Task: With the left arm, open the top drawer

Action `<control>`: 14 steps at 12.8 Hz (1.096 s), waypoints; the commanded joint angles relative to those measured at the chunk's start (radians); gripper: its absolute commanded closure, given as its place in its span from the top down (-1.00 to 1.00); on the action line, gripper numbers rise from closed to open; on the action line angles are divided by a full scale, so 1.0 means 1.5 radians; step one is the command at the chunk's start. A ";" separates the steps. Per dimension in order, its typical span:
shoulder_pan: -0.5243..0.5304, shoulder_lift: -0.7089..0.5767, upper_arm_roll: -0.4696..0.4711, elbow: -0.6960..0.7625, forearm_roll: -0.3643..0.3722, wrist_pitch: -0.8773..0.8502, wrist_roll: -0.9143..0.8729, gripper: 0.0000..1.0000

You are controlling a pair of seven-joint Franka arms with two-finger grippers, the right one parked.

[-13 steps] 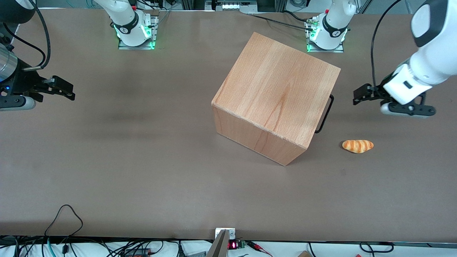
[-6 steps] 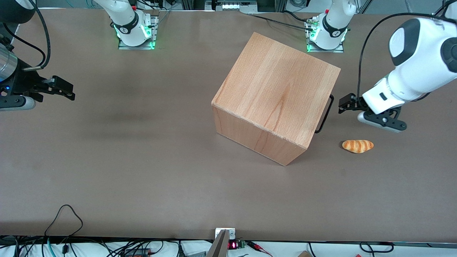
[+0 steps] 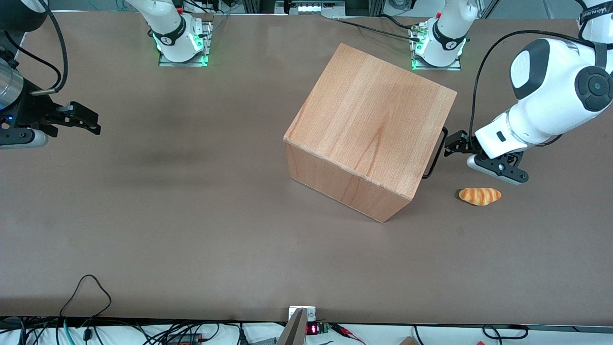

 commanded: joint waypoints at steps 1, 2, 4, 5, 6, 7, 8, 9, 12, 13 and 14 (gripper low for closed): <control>-0.004 0.003 0.001 -0.015 -0.039 0.011 0.041 1.00; -0.004 0.005 0.001 -0.019 -0.043 0.010 0.042 1.00; -0.005 0.006 0.000 -0.027 -0.049 0.010 0.042 1.00; -0.007 0.006 0.000 -0.030 -0.050 0.010 0.042 1.00; -0.008 0.007 0.000 -0.030 -0.052 0.010 0.042 1.00; -0.009 0.010 0.000 -0.030 -0.052 0.011 0.043 1.00; -0.009 0.012 0.000 -0.030 -0.053 0.011 0.043 1.00; -0.013 0.019 0.000 -0.030 -0.054 0.012 0.043 1.00; -0.019 0.033 0.000 -0.030 -0.057 0.033 0.042 1.00; -0.019 0.037 0.000 -0.030 -0.059 0.047 0.042 1.00; -0.021 0.041 0.000 -0.030 -0.059 0.051 0.042 1.00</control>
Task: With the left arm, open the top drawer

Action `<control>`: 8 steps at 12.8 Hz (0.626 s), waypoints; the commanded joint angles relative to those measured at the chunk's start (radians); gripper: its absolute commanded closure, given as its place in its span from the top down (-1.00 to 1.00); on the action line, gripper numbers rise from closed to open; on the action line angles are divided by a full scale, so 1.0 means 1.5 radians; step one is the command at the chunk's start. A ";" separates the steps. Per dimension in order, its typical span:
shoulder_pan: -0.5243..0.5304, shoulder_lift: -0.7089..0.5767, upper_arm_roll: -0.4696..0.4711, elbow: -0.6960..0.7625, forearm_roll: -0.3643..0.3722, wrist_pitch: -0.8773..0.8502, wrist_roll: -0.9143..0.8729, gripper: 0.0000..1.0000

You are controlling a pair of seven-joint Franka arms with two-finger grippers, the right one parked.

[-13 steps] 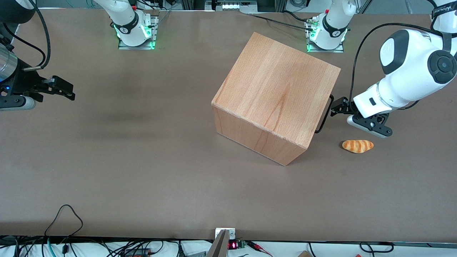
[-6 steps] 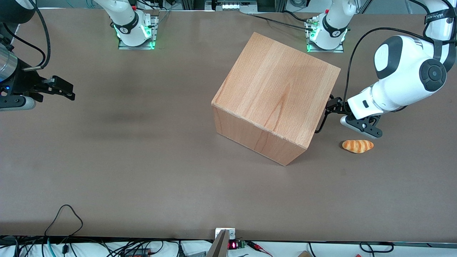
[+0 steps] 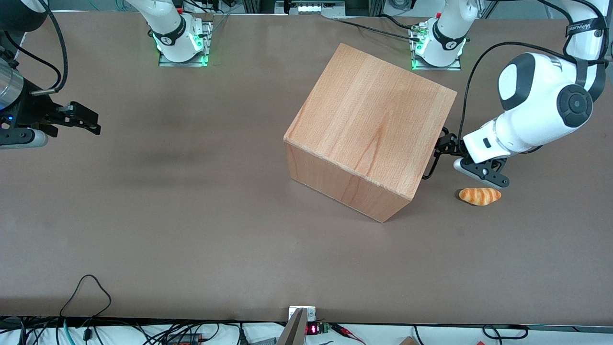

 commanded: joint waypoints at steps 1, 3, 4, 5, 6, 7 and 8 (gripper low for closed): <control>-0.012 0.009 0.002 -0.008 -0.027 0.022 0.013 1.00; -0.012 0.018 0.003 -0.007 -0.027 0.028 0.014 1.00; -0.010 0.020 0.003 -0.008 -0.027 0.032 0.014 1.00; -0.010 0.027 0.003 -0.007 -0.027 0.033 0.014 1.00; -0.010 0.028 0.003 -0.007 -0.026 0.039 0.014 1.00; -0.010 0.030 0.005 -0.007 -0.026 0.046 0.014 1.00; -0.008 0.033 0.011 -0.006 -0.027 0.049 0.015 1.00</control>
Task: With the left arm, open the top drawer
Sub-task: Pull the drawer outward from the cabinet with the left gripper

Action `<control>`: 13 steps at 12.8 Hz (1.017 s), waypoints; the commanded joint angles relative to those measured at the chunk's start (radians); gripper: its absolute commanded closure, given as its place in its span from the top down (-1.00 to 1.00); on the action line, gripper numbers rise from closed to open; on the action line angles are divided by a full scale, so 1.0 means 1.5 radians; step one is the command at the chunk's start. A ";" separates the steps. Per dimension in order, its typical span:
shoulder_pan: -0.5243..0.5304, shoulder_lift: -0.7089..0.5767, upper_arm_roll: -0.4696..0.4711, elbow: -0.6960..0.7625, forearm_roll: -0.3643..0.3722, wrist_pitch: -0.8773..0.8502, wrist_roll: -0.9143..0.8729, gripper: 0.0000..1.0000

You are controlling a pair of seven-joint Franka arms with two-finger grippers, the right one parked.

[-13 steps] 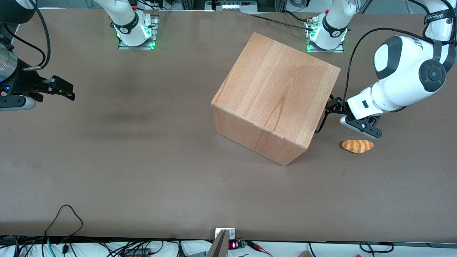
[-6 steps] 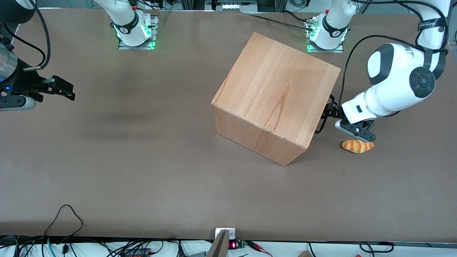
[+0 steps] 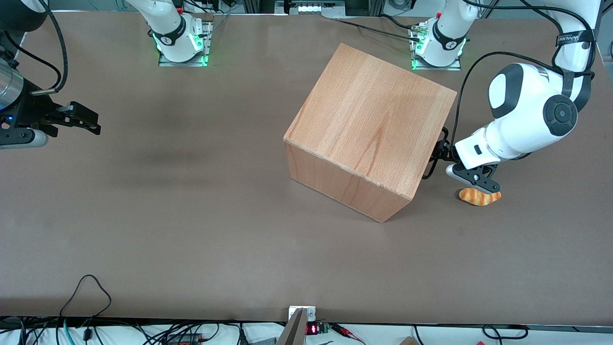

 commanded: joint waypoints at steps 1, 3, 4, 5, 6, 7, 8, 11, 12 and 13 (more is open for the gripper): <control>0.004 0.013 0.014 -0.004 -0.020 0.030 0.027 1.00; 0.006 0.023 0.049 -0.001 -0.020 0.046 0.061 1.00; 0.007 0.028 0.060 -0.001 -0.020 0.058 0.061 1.00; 0.009 0.032 0.080 0.000 -0.018 0.064 0.062 1.00; 0.010 0.035 0.090 0.000 -0.014 0.064 0.062 1.00; 0.013 0.035 0.102 0.002 -0.014 0.064 0.062 1.00; 0.015 0.035 0.114 0.002 -0.012 0.078 0.063 1.00; 0.038 0.042 0.137 0.002 0.007 0.132 0.111 1.00; 0.042 0.048 0.149 0.002 0.007 0.152 0.129 1.00; 0.045 0.052 0.162 0.003 0.006 0.169 0.147 1.00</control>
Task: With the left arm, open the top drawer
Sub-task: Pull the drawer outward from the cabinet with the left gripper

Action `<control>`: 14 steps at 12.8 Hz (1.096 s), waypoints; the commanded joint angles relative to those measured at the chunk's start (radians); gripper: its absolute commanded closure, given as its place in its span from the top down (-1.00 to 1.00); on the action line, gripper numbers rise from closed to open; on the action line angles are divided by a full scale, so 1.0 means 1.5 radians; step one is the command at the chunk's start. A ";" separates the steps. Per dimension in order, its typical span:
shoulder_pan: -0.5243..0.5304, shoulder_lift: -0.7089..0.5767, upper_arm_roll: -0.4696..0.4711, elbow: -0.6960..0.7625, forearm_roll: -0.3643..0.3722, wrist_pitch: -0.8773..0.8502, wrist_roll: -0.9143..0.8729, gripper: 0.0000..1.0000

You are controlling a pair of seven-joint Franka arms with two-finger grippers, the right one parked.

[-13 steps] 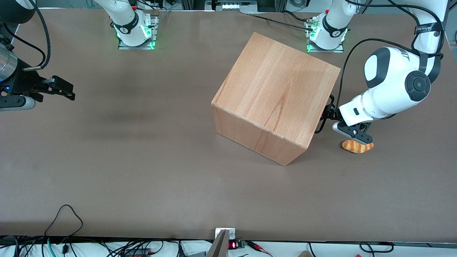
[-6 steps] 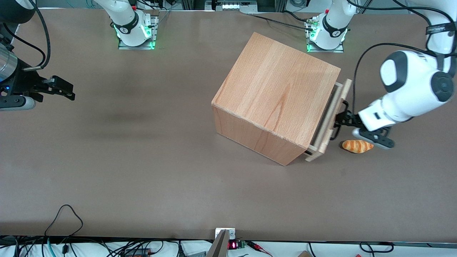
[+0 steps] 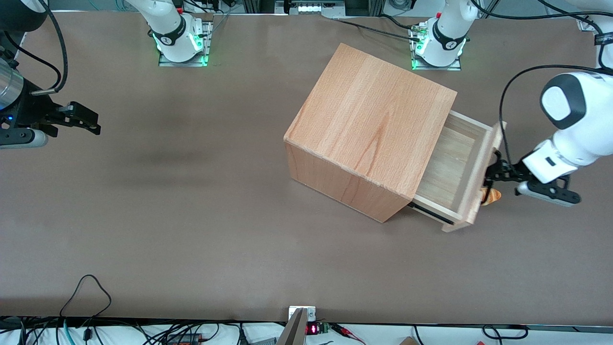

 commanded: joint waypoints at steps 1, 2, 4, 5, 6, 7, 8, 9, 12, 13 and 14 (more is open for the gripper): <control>0.016 0.043 0.032 0.005 0.020 0.044 0.068 1.00; 0.022 0.051 0.038 0.016 0.020 0.045 0.088 1.00; 0.026 0.053 0.052 0.028 0.020 0.045 0.126 1.00; 0.027 0.053 0.060 0.037 0.020 0.045 0.135 1.00; 0.031 0.053 0.067 0.045 0.020 0.044 0.139 1.00; 0.033 0.051 0.070 0.052 0.020 0.043 0.144 1.00; 0.037 0.049 0.075 0.065 0.021 0.037 0.147 1.00; 0.037 0.046 0.079 0.074 0.020 0.031 0.151 1.00; 0.037 0.025 0.083 0.108 0.017 -0.045 0.145 1.00; 0.037 0.016 0.084 0.124 0.017 -0.082 0.143 1.00; 0.036 0.013 0.084 0.136 0.017 -0.108 0.142 1.00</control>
